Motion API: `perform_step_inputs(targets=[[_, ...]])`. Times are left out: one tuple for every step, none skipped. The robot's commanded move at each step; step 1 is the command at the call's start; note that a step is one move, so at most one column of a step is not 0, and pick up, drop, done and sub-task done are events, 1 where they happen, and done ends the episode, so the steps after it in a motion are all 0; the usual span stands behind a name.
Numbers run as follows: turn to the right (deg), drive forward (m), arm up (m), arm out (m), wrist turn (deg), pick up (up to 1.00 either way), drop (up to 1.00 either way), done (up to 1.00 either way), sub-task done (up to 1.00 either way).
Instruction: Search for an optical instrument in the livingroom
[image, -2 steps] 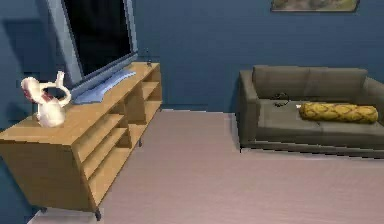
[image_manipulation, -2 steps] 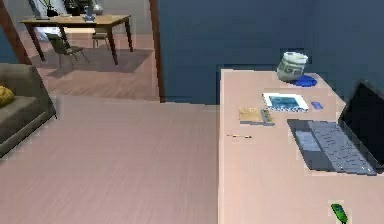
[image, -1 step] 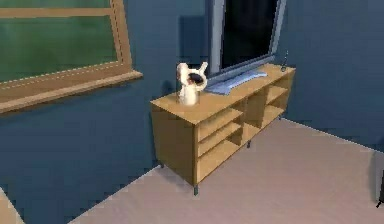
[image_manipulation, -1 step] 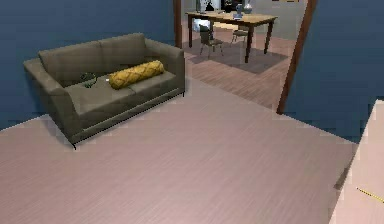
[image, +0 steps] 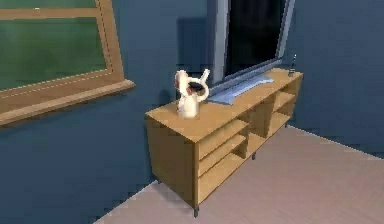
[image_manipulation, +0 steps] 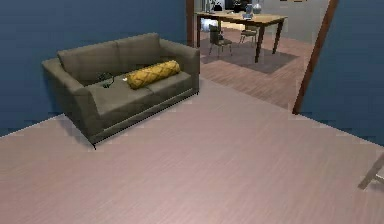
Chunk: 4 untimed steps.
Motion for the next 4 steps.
perform_step_inputs(targets=[[45.0, 0.0, 0.0, 0.0, 0.0, 0.0, 0.0, 0.0, 0.0], [45.0, 0.0, 0.0, 0.0, 0.0, 0.0, 0.0, 0.0, 0.0], [24.0, 0.0, 0.0, 0.0, 0.0, 0.0, 0.0, 0.0, 0.0], [0.0, 0.35, 0.0, 0.0, 0.0, 0.0, 0.0, 0.0, 0.0]])
